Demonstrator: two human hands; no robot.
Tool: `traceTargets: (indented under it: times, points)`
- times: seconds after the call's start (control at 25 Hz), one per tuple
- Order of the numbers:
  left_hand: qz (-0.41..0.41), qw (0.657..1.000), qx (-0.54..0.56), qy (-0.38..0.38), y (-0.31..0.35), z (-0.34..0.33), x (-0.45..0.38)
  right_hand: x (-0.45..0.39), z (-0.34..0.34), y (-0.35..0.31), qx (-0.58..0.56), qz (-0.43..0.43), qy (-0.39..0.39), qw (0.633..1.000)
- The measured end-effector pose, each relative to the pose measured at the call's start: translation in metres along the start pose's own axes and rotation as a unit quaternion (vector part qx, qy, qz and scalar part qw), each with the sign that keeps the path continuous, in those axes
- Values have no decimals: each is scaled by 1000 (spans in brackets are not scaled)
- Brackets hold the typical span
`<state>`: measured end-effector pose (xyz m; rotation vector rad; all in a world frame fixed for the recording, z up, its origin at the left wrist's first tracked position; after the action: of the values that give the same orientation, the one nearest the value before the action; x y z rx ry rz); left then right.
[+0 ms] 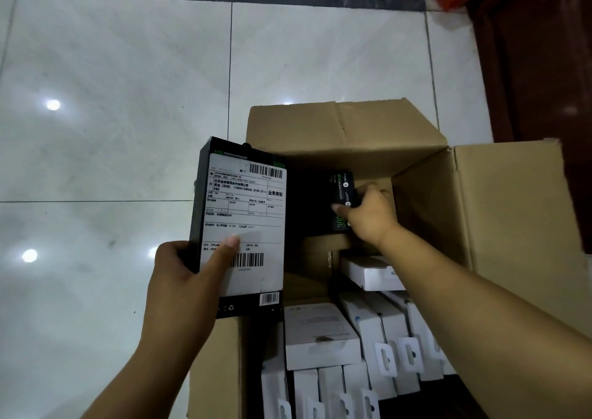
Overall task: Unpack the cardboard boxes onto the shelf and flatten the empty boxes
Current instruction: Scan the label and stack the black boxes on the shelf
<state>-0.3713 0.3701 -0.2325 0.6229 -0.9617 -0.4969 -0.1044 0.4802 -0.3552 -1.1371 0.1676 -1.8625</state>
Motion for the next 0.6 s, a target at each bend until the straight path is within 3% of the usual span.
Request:
traceTargets:
  times: [0.12,0.24,0.4,0.6]
  points:
    - [-1,1000,-4,1,-1,1,1,15,5,-11,-66,19,11,998]
    - [-9,1000,-16,-10,1,2,6,38,4,-24,-80,29,-40,996]
    - [-18,999,-30,-15,5,7,18,75,15,-37,37,35,-63,997]
    - [-22,998,-48,-31,12,12,44,134,50,-31,90,46,3,995]
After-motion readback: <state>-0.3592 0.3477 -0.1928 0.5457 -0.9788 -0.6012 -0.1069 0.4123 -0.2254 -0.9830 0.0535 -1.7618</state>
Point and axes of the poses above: each hand's wrist, its own x-axis away from the middle knuckle, its own z-axis out of the back of the hand, y = z × x, the point moved 5 cm from there along -x, towards the middle knuckle, and after that the axes turned 1 degree about z, right-handed, at the moved point
